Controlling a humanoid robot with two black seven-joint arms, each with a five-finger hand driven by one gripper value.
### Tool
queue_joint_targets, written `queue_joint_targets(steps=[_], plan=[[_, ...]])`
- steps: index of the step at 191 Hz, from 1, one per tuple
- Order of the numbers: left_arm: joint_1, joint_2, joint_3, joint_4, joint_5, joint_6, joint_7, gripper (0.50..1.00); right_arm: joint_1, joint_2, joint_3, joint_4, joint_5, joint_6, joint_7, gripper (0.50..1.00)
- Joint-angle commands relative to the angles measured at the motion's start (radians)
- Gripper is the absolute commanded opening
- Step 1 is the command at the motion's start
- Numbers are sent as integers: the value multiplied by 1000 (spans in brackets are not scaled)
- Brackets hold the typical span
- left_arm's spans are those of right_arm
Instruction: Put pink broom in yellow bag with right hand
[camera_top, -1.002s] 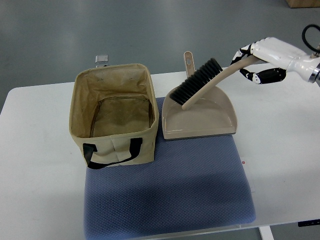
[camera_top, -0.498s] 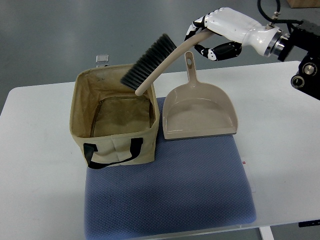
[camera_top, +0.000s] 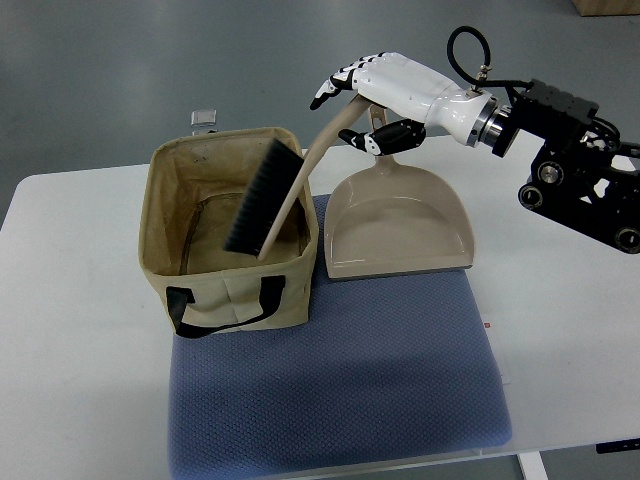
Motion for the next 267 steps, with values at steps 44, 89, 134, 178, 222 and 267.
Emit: queue_joint_targets(steps=[44,89,134,178,222,267], plan=[[1,0,0,0,0,0,0,1000,-21,-8,44,-29,46,-24,6,911],[0,0,0,0,0,0,0,1000,-194,-19,224,-70,331,-11,6,911],[0,0,0,0,0,0,0,1000,-340,-20,252,-87,897,-1,6,917],[1,0,0,0,0,0,0,1000,-459,7,377,-181,1160,185,16,919],[0,0,0,0,0,0,0,1000,-528,92,509,-238,1195,315,13,921],[0,0,0,0,0,0,0,1000,-593,171,638,-323,1192,496,6,924]])
